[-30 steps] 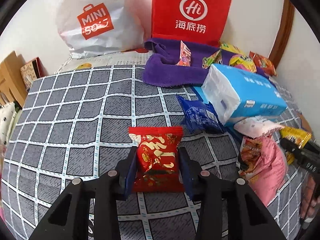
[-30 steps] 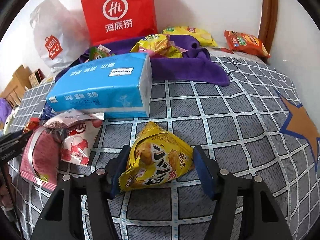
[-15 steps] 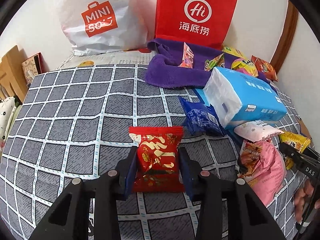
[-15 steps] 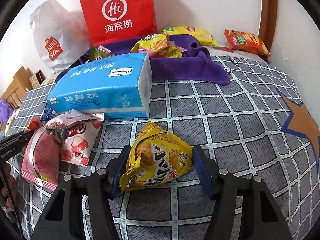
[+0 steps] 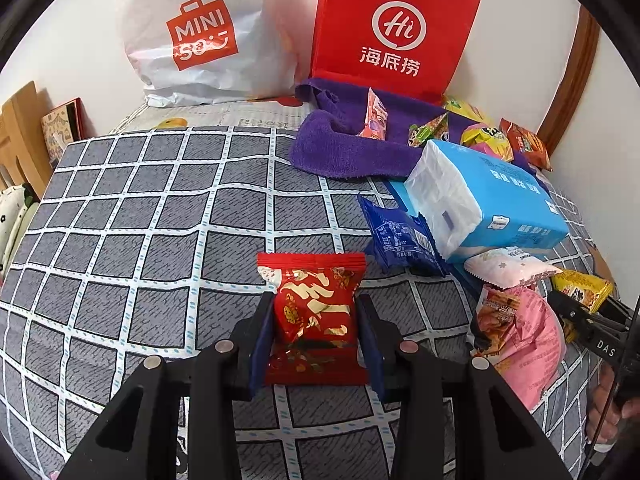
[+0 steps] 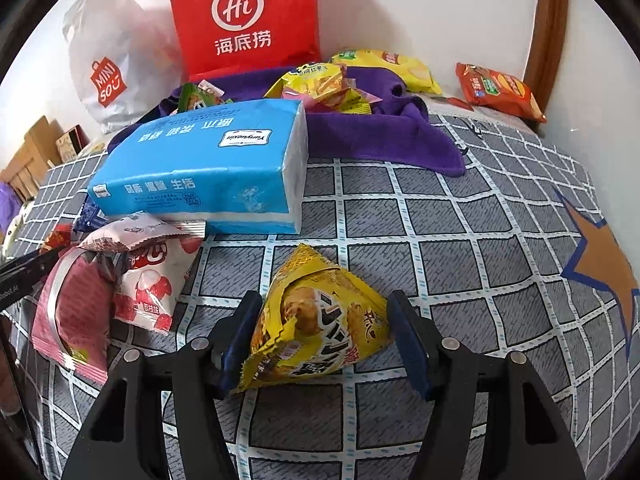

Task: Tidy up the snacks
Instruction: 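Lift and carry the yellow bag and red candy in both tools over the towel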

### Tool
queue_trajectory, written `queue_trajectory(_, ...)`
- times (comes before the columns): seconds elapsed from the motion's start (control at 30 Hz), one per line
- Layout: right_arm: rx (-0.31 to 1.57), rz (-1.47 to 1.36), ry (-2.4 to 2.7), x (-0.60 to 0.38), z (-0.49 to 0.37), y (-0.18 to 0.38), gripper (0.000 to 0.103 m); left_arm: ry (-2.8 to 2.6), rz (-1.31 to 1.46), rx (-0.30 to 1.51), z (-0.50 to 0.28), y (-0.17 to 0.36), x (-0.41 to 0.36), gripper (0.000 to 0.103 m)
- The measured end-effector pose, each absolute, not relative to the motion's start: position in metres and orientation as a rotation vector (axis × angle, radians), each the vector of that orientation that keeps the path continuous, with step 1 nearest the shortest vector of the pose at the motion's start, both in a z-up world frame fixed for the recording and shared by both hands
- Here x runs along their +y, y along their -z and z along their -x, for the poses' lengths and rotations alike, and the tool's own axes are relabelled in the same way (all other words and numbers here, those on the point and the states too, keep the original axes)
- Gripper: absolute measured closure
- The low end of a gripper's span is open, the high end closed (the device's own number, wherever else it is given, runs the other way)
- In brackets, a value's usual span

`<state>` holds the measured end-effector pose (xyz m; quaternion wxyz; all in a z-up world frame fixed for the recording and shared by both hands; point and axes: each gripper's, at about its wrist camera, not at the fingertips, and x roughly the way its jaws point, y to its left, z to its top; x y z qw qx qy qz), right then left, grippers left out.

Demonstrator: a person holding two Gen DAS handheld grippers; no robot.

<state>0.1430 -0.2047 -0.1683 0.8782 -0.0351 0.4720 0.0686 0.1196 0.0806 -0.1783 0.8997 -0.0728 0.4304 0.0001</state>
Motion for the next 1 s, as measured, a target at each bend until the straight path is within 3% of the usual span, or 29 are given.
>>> queue_trajectory(0.33,0.96,-0.006,-0.18,-0.214,-0.135,0.146,0.059,0.047,0.215,0.933,-0.112,0.169,0.087,0.067)
queue_trajectory(1.0,0.869,0.024,-0.242,-0.187,-0.13,0.063,0.062,0.239,0.232,0.877,-0.123,0.088,0.043,0.067)
